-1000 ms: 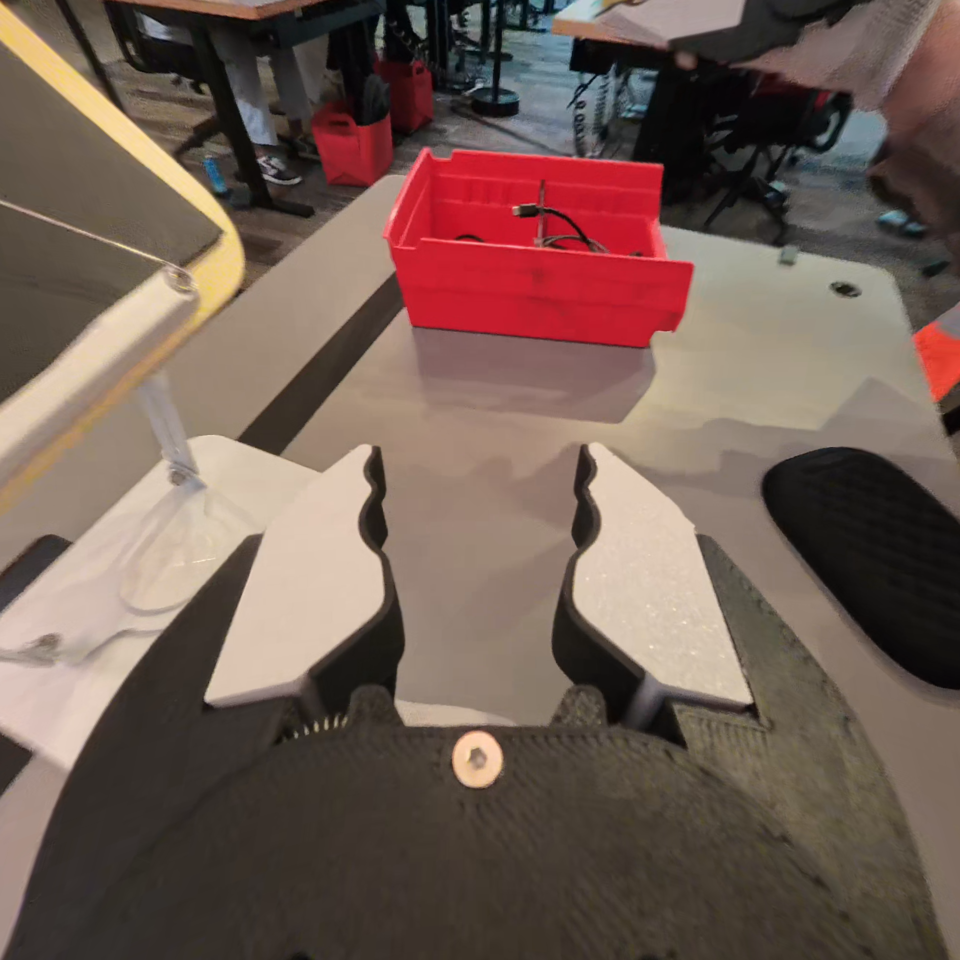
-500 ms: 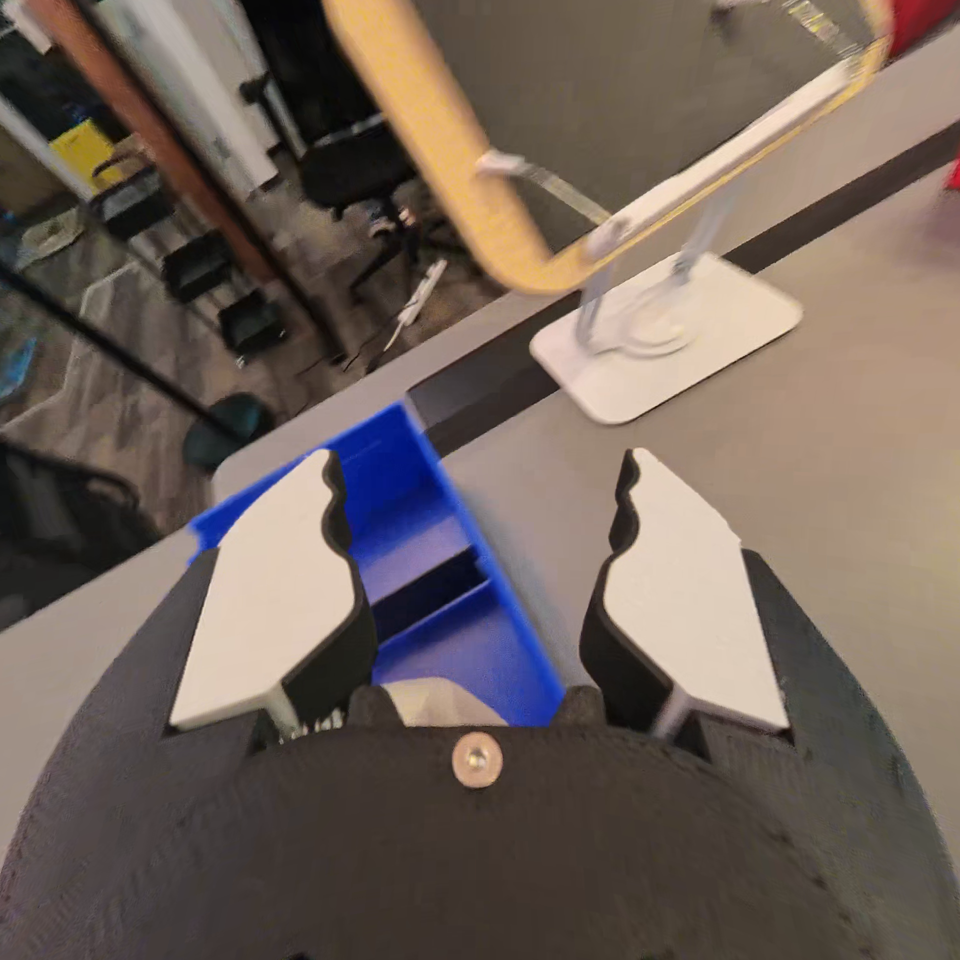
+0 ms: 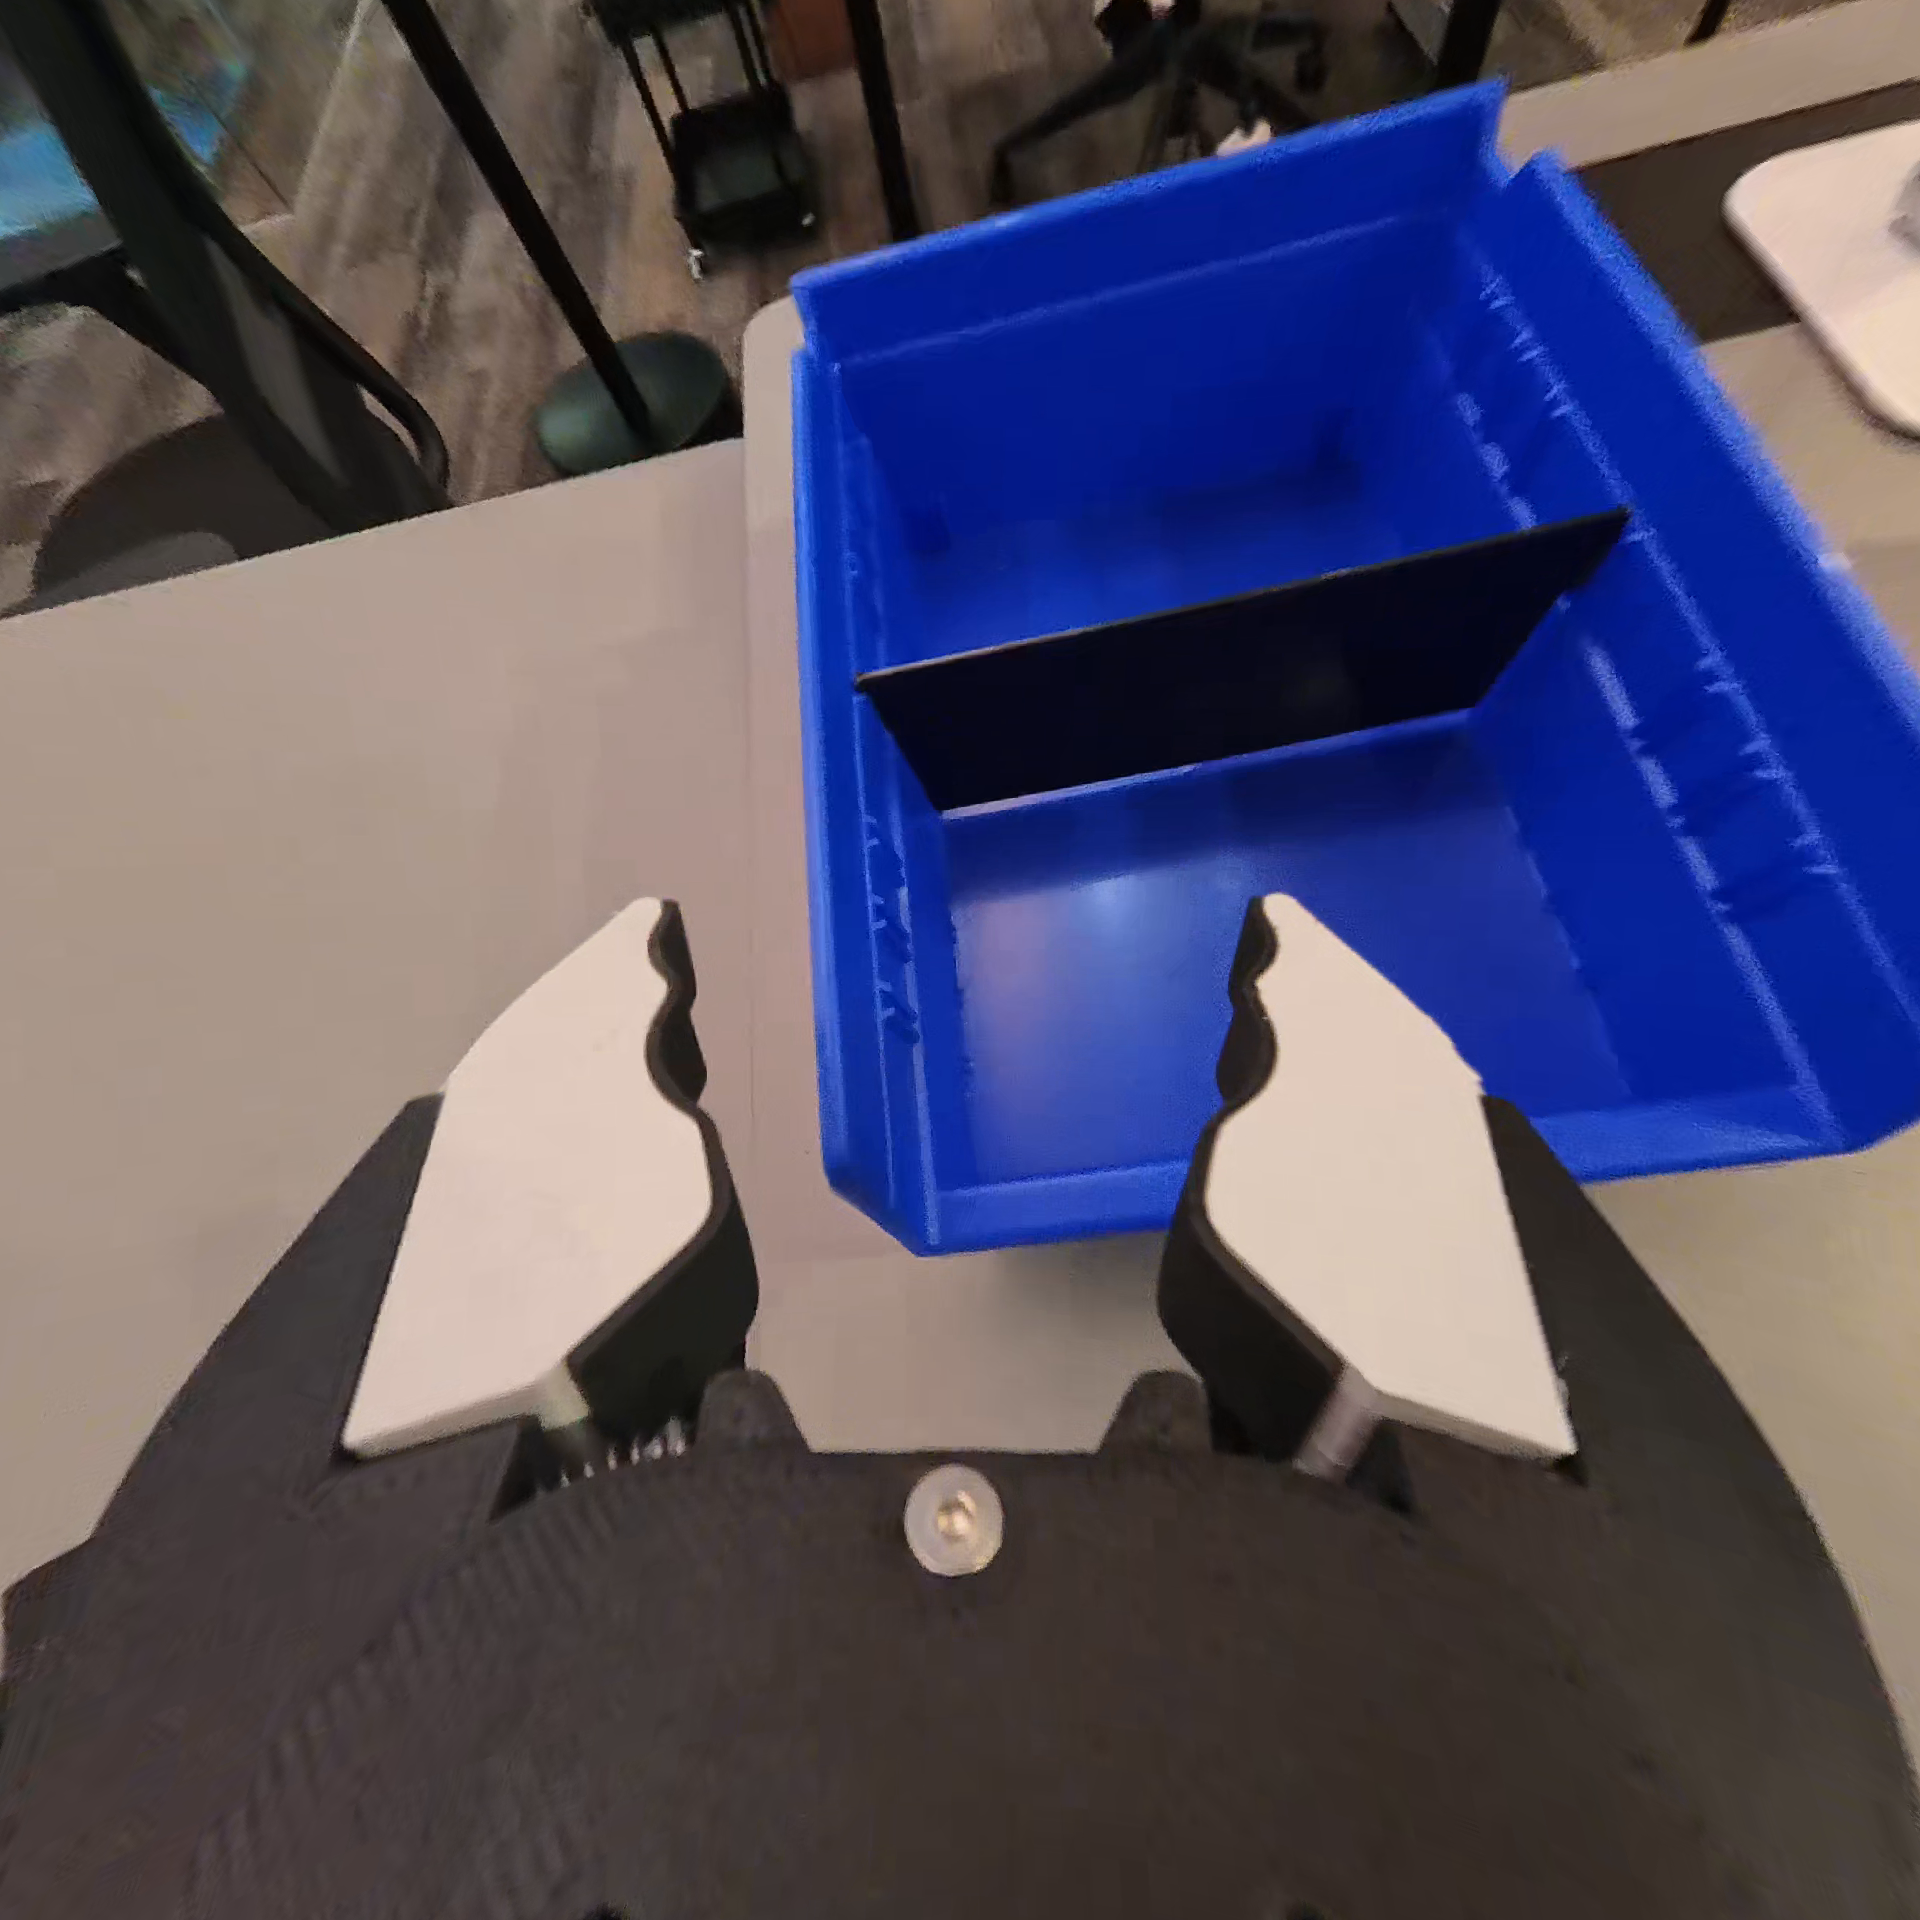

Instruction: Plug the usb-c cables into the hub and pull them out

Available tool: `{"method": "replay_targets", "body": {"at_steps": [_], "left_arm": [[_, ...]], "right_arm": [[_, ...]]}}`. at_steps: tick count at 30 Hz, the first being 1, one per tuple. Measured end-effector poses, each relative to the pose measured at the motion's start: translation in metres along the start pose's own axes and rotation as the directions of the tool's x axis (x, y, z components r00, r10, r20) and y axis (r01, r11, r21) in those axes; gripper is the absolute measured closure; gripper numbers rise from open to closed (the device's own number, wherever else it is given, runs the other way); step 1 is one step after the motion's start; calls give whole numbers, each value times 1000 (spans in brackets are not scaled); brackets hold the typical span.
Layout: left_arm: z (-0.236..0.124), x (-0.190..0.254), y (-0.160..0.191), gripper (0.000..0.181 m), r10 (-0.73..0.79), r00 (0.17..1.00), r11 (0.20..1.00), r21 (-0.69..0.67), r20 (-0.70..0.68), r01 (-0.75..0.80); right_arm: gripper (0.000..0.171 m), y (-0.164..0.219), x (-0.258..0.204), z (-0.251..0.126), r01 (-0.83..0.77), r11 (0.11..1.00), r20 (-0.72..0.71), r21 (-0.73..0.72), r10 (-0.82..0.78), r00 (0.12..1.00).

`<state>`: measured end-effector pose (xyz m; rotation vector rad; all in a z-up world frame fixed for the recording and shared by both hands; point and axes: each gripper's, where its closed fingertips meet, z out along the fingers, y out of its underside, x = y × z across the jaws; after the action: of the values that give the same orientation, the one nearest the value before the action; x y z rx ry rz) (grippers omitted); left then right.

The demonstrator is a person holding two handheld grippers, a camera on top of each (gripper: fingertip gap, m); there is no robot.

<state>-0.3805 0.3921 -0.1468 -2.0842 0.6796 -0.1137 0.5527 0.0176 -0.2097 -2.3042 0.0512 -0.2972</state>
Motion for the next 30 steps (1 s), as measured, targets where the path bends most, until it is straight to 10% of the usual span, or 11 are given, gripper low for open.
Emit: {"method": "replay_targets", "body": {"at_steps": [18, 30], "left_arm": [[48, -21, 35, 170, -44, 999, 993, 113, 20, 41], [37, -16, 29, 176, -169, 980, 957, 219, -110, 189]], "right_arm": [[168, 2, -36, -12, -72, 997, 42, 0, 72, 997], [168, -2, -91, -26, -116, 993, 26, -10, 116, 993]]}}
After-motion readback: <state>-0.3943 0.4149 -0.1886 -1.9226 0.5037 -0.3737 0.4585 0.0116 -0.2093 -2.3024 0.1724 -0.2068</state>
